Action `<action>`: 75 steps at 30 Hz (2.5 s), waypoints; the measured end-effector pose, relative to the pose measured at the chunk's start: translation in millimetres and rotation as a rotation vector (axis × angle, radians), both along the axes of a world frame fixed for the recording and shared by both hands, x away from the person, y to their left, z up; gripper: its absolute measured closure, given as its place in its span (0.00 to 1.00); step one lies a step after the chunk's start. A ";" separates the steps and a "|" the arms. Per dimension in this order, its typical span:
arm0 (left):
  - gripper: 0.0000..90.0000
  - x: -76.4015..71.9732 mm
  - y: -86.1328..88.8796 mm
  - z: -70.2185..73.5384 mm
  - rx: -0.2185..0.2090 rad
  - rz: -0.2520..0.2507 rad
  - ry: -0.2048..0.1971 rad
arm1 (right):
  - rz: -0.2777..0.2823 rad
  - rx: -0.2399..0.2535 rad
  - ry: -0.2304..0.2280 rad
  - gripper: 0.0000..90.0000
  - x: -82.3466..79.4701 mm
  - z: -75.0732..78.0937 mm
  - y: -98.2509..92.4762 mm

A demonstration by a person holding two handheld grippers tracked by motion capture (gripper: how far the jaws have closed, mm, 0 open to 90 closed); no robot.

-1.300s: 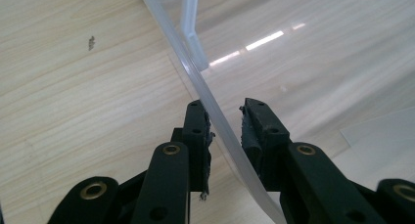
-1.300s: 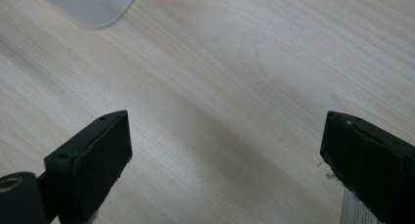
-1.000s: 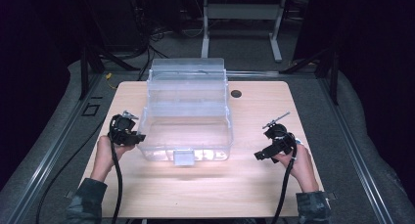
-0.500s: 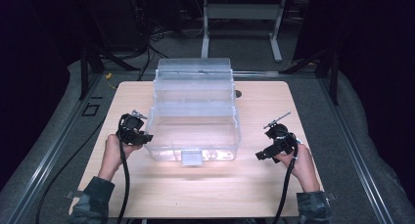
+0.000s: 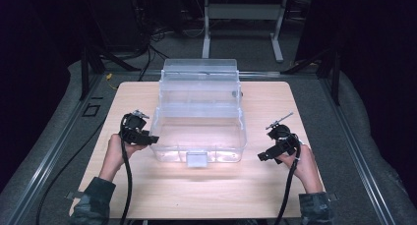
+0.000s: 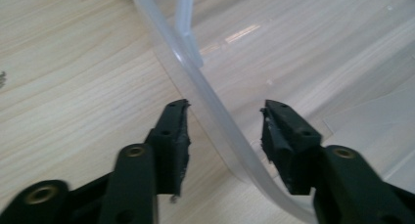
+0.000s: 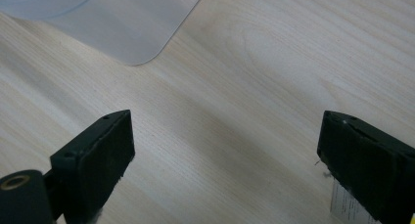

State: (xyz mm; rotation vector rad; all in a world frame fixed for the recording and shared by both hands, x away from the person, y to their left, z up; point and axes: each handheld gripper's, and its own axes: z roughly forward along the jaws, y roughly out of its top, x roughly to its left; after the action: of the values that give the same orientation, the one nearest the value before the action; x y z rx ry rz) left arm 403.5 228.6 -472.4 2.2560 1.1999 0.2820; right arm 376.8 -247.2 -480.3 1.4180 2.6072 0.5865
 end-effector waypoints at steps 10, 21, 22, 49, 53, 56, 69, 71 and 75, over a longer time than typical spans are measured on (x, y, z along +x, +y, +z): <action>0.25 -15.3 19.7 31.6 -0.002 -0.031 -0.012 | 0.004 -0.008 -0.013 0.07 -2.3 5.7 -1.3; 0.04 -18.3 36.3 36.3 0.033 -0.032 0.007 | -0.027 0.015 -0.070 0.07 -7.3 20.9 -20.0; 0.03 -17.7 37.0 35.0 0.035 -0.032 0.012 | -0.030 0.035 -0.076 0.07 -7.6 22.7 -23.3; 0.00 -11.1 42.0 20.9 0.073 -0.016 0.053 | -0.221 -0.050 -0.077 0.20 5.8 3.7 -87.6; 0.00 -10.8 42.8 19.7 0.080 -0.021 0.058 | -0.210 -0.058 -0.064 0.29 7.8 2.2 -86.3; 0.00 -10.5 42.9 18.1 0.082 -0.021 0.064 | -0.208 -0.069 -0.049 0.35 9.1 0.8 -85.4; 0.00 -10.5 41.6 16.2 0.102 -0.018 0.069 | -0.211 -0.146 -0.007 0.45 16.4 -14.0 -80.2; 0.00 -10.6 40.5 16.0 0.098 -0.021 0.068 | -0.212 -0.143 -0.002 0.46 17.2 -15.3 -80.6; 0.00 -10.1 40.5 13.3 0.100 -0.022 0.078 | -0.213 -0.148 0.012 0.47 19.8 -19.6 -79.8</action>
State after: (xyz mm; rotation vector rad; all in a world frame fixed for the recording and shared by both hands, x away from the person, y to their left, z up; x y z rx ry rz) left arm 393.4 269.1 -459.1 2.3842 1.2250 0.2528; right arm 396.6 -327.0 -499.9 1.6253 2.4076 0.3519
